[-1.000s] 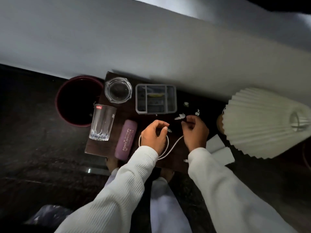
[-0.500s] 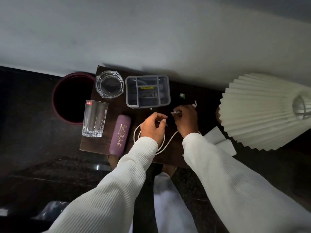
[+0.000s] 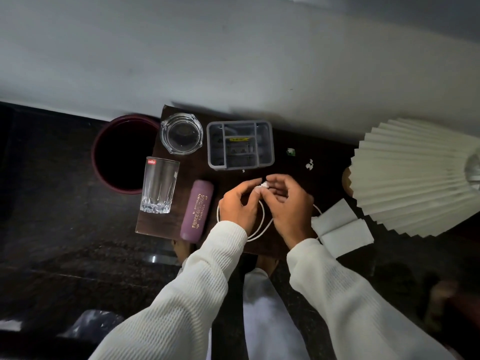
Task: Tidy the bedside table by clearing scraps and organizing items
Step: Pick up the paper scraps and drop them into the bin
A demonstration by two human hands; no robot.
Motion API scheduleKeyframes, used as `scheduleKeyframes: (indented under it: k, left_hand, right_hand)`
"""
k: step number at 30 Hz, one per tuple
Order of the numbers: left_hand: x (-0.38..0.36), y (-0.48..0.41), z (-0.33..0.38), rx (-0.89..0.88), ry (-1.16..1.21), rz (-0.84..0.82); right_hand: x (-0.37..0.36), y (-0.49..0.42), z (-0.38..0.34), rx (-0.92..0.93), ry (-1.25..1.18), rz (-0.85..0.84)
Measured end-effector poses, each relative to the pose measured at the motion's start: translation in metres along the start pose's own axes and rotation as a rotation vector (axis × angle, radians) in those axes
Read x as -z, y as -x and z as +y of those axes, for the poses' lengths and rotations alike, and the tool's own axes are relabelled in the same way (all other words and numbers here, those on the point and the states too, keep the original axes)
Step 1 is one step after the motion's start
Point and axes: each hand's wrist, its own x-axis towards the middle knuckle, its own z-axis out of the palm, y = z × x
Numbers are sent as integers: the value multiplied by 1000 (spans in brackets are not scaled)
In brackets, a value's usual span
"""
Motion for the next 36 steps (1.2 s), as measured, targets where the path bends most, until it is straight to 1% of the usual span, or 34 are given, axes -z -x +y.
scheduleKeyframes:
  k: [4, 8, 10, 13, 16, 19, 22, 26, 30, 34, 36]
  left_hand:
    - [21, -1, -3, 19, 133, -10]
    - [48, -5, -6, -14, 75, 68]
    - [62, -7, -7, -20, 77, 66]
    - [86, -11, -6, 19, 212, 70]
    - [117, -20, -7, -12, 255, 130]
    - [161, -35, -12, -5, 299, 208]
    - [206, -56, -22, 0, 259, 305]
    - [247, -92, -50, 127, 156, 407]
    - [267, -118, -75, 243, 50, 431]
    - [274, -129, -86, 259, -93, 437]
    - [276, -133, -89, 256, -119, 432]
  right_hand:
    - [-15, 6, -15, -14, -69, -8]
    - [-32, 14, -30, 16, -108, -55]
    - [-39, 18, -37, 41, -118, -64]
    - [-49, 23, -45, 52, -107, -46]
    - [-56, 26, -46, 35, -80, -21]
    - [-62, 29, -44, 5, -60, -6]
    - [-66, 31, -38, -30, -33, 6]
    - [-78, 30, -29, -99, 12, 57]
    - [-87, 24, -20, -154, -5, 91]
    - [-89, 17, -16, -147, 21, 111]
    - [-86, 14, -15, -149, 27, 124]
